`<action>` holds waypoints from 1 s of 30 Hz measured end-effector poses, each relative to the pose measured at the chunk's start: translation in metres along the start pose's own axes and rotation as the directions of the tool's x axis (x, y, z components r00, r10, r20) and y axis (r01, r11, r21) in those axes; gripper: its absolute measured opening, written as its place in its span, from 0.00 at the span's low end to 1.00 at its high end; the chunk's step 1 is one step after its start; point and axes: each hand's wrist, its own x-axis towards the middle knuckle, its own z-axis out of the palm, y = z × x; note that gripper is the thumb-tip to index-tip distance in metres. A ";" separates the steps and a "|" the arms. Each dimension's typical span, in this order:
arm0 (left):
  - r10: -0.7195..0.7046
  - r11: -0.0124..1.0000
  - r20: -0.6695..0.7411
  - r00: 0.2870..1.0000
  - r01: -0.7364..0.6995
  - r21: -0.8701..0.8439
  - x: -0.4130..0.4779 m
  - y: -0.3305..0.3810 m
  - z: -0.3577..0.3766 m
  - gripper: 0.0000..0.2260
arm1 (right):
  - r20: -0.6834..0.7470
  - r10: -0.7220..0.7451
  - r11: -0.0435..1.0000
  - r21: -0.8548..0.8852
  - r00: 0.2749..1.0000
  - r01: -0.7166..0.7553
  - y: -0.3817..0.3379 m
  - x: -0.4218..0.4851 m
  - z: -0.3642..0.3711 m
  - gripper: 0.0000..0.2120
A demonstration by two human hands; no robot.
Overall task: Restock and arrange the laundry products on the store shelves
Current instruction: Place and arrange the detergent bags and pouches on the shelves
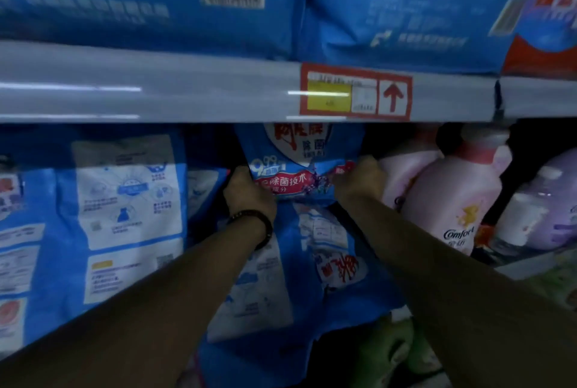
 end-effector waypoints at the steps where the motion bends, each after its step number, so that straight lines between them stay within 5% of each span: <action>1: -0.008 0.999 0.039 0.999 0.006 0.046 0.001 -0.005 0.003 0.15 | 0.050 0.016 1.000 -0.024 0.999 -0.015 0.005 0.000 0.006 0.24; 4: 0.014 0.984 0.120 0.993 -0.035 0.174 0.003 -0.015 0.007 0.13 | 0.167 0.090 0.993 -0.090 0.982 -0.075 0.024 -0.003 0.016 0.29; 12: -0.068 0.934 0.250 0.966 -0.027 0.357 -0.004 -0.011 0.002 0.18 | 0.385 0.097 0.995 -0.021 0.918 -0.096 0.057 -0.006 0.005 0.19; 16: -0.147 0.891 0.277 0.950 0.005 0.454 -0.005 -0.011 0.006 0.21 | 0.481 0.079 0.997 -0.019 0.873 -0.080 0.085 0.003 0.013 0.40; 18: -0.185 0.857 0.295 0.937 0.007 0.516 -0.003 -0.011 0.009 0.24 | 0.517 0.054 0.994 0.050 0.854 -0.094 0.094 0.004 0.016 0.43; 23: -0.126 0.810 0.293 0.948 -0.072 0.582 -0.007 -0.015 0.011 0.30 | 0.555 -0.001 0.974 0.188 0.832 -0.123 0.066 -0.046 -0.021 0.15; 28: -0.062 0.710 0.435 0.898 -0.267 0.652 -0.037 -0.034 -0.016 0.32 | 0.640 -0.023 0.922 0.311 0.768 -0.231 0.062 -0.090 -0.059 0.04; 30: 0.062 0.661 0.502 0.863 -0.412 0.627 -0.062 -0.041 -0.040 0.28 | 0.633 -0.001 0.875 0.375 0.774 -0.305 0.056 -0.115 -0.076 0.08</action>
